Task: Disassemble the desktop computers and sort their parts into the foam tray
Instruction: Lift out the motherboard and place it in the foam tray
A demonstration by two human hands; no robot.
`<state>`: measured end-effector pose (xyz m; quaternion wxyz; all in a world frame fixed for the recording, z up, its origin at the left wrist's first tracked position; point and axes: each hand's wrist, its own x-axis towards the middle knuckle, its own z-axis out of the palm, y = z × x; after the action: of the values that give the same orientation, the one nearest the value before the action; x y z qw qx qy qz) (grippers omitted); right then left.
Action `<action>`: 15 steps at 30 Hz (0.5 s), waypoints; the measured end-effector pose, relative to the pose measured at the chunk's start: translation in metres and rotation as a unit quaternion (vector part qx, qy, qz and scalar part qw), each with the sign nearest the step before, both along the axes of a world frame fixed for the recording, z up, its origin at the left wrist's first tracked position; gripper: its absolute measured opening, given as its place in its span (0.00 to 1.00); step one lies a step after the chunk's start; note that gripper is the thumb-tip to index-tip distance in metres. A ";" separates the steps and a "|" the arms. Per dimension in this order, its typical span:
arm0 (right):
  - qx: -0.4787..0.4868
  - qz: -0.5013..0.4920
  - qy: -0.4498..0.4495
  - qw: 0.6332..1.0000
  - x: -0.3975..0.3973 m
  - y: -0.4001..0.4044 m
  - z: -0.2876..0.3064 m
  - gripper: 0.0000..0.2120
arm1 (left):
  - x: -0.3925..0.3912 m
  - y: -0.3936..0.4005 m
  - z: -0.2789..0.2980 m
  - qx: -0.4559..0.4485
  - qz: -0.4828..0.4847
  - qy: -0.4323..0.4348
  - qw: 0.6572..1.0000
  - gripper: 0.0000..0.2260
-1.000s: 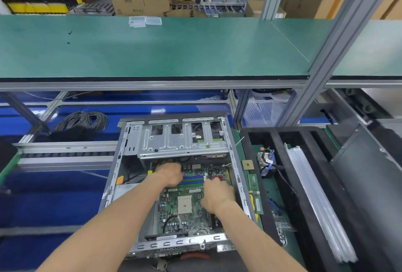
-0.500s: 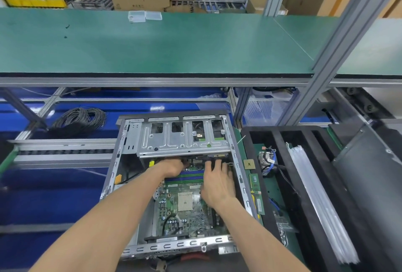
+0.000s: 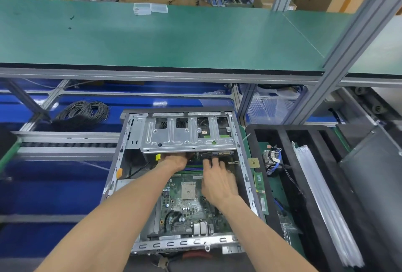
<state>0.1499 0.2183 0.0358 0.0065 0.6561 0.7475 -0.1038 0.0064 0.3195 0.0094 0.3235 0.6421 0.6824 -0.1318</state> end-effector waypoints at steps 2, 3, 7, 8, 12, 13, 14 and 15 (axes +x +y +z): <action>0.010 0.048 0.051 0.998 -0.001 -0.001 0.004 0.17 | 0.002 -0.003 0.002 -0.026 -0.001 0.047 0.999 0.23; -0.016 0.068 0.079 0.994 0.000 -0.002 0.006 0.13 | 0.003 -0.004 0.004 -0.029 -0.008 0.065 0.997 0.22; -0.220 0.105 0.114 0.963 0.002 -0.013 0.010 0.11 | 0.015 -0.014 0.012 0.009 -0.082 0.078 0.994 0.17; -0.247 0.109 0.110 0.957 0.002 -0.015 0.011 0.12 | 0.017 -0.015 0.013 0.010 -0.092 0.077 0.993 0.18; -0.308 0.113 0.122 0.937 0.002 -0.019 0.017 0.19 | 0.015 -0.021 0.018 -0.033 -0.077 0.079 0.993 0.27; -0.325 0.118 0.116 0.931 0.002 -0.020 0.019 0.21 | 0.013 -0.025 0.018 -0.037 -0.069 0.081 0.994 0.30; -0.336 0.127 0.101 0.928 0.001 -0.022 0.020 0.23 | 0.011 -0.030 0.018 -0.034 -0.063 0.081 0.994 0.33; -0.340 0.138 0.083 0.926 0.000 -0.024 0.021 0.23 | 0.009 -0.036 0.018 -0.027 -0.053 0.077 0.995 0.36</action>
<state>0.1502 0.1948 0.0572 0.1813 0.4940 0.7480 -0.4046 0.0151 0.2834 0.0276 0.2798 0.6565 0.6664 -0.2160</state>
